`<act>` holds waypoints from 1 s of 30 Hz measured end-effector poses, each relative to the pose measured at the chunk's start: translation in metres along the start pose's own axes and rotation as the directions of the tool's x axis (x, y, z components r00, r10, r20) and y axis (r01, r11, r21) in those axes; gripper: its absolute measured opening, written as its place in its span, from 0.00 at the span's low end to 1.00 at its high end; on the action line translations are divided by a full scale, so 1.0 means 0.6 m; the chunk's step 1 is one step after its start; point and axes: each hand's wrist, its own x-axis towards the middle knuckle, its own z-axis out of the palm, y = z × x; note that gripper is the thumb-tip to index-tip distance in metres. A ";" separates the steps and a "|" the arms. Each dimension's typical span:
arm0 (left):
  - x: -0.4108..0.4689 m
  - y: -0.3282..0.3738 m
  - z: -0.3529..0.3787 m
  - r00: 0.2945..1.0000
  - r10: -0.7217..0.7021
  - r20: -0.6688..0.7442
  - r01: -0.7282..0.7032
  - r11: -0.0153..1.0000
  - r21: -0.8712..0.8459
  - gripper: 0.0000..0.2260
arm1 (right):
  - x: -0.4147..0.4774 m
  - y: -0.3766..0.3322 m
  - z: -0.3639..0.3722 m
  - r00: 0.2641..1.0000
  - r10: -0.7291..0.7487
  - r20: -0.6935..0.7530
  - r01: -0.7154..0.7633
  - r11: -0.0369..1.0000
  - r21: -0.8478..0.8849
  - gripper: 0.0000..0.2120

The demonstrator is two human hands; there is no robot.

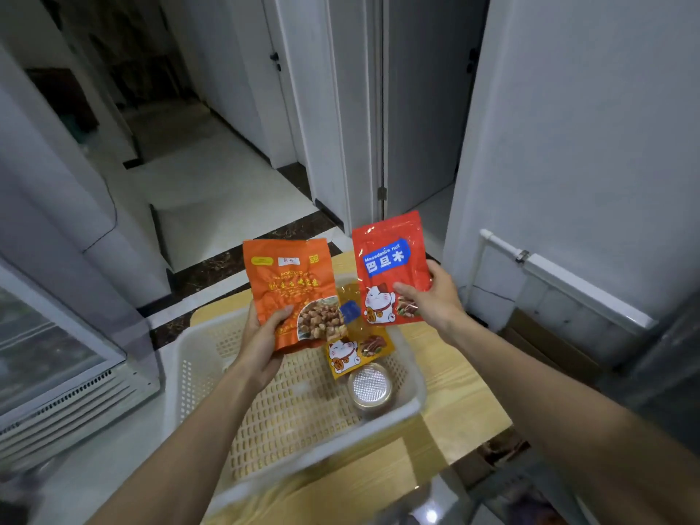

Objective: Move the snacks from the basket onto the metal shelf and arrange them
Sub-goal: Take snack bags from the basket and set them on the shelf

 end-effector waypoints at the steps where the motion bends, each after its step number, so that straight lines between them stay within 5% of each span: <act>1: -0.008 -0.001 0.006 1.000 0.009 0.021 -0.009 1.000 0.006 0.17 | -0.015 -0.004 -0.012 1.000 -0.013 -0.019 0.013 1.000 0.014 0.19; 12: -0.180 -0.008 0.061 0.913 0.069 0.403 -0.096 0.994 0.048 0.19 | -0.338 -0.075 -0.132 0.937 -0.155 -0.314 0.176 0.983 0.041 0.17; 20: -0.389 -0.021 0.156 0.761 0.029 0.648 -0.077 0.996 0.046 0.18 | -0.633 -0.124 -0.215 0.821 -0.194 -0.537 0.253 0.967 0.037 0.15; 30: -0.735 -0.105 0.320 0.518 -0.046 0.854 -0.038 0.996 0.076 0.19 | -1.015 -0.138 -0.411 0.593 -0.232 -0.771 0.336 0.941 -0.024 0.15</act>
